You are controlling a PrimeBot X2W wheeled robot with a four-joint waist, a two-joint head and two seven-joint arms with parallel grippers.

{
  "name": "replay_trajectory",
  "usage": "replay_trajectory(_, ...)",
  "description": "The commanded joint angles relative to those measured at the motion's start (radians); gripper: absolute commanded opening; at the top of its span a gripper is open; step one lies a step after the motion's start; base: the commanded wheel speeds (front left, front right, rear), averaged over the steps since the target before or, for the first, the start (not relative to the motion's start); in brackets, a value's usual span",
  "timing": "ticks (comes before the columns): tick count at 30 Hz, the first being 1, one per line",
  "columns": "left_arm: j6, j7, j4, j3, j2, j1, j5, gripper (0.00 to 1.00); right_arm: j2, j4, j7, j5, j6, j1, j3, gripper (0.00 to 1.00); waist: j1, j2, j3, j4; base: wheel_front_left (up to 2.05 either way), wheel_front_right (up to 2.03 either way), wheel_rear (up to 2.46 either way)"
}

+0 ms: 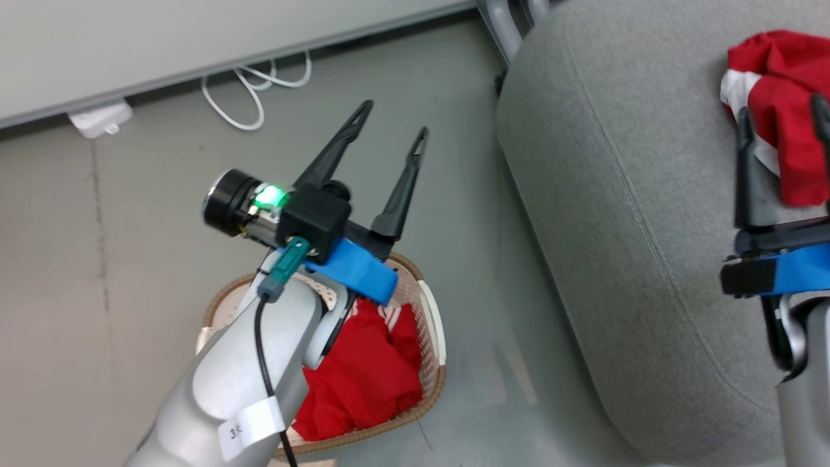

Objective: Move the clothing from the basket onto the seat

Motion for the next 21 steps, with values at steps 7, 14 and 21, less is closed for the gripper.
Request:
replay_trajectory(7, 0.007, -0.003, -0.034, 0.160, 0.003, 0.131, 0.017, 1.00, 0.025, -0.007, -0.001, 0.031, 0.000, 0.042, 0.107, 1.00, 0.0001, -0.0001, -0.119, 0.107, 0.00, 0.00, 0.00)
replay_trajectory(14, 0.004, -0.003, -0.061, 0.318, -0.013, 0.259, 0.053, 1.00, 0.062, 0.005, -0.001, 0.056, 0.000, 0.104, 0.159, 1.00, 0.0001, -0.0001, -0.189, 0.152, 0.00, 0.00, 0.00)
replay_trajectory(21, -0.027, -0.003, -0.097, 0.440, -0.030, 0.406, 0.102, 1.00, 0.094, 0.018, -0.001, 0.071, 0.000, 0.213, 0.146, 1.00, 0.0001, -0.0001, -0.258, 0.159, 0.00, 0.00, 0.00)
